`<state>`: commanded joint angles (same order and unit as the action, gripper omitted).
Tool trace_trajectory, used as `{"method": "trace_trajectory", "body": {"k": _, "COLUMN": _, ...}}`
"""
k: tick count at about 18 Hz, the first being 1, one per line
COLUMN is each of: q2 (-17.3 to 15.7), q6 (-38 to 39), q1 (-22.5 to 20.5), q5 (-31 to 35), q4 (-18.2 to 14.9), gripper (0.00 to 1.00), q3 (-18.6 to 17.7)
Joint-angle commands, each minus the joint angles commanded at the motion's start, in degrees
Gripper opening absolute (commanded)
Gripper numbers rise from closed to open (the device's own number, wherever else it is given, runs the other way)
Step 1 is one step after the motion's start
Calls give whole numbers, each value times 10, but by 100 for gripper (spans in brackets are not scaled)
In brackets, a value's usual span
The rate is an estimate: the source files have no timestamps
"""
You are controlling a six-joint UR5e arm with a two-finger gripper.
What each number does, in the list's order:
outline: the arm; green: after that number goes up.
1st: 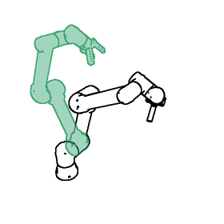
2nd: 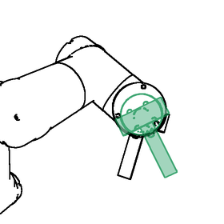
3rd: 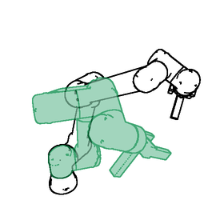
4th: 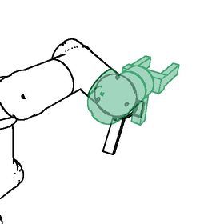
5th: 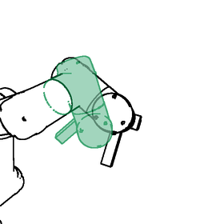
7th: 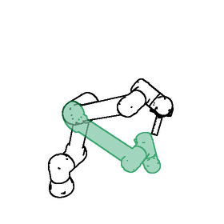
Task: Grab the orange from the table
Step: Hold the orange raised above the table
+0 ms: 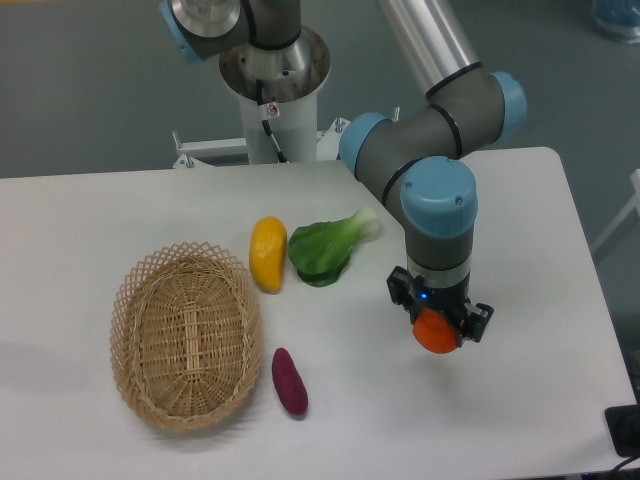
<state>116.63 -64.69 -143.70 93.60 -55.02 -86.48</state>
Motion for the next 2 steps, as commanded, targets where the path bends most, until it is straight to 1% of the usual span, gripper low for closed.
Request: {"method": "trace_trajectory", "body": {"k": 2, "q2": 0, "q6": 0, "q1": 0, "q5": 1, "q4": -1, "gripper": 64, "q3": 0}}
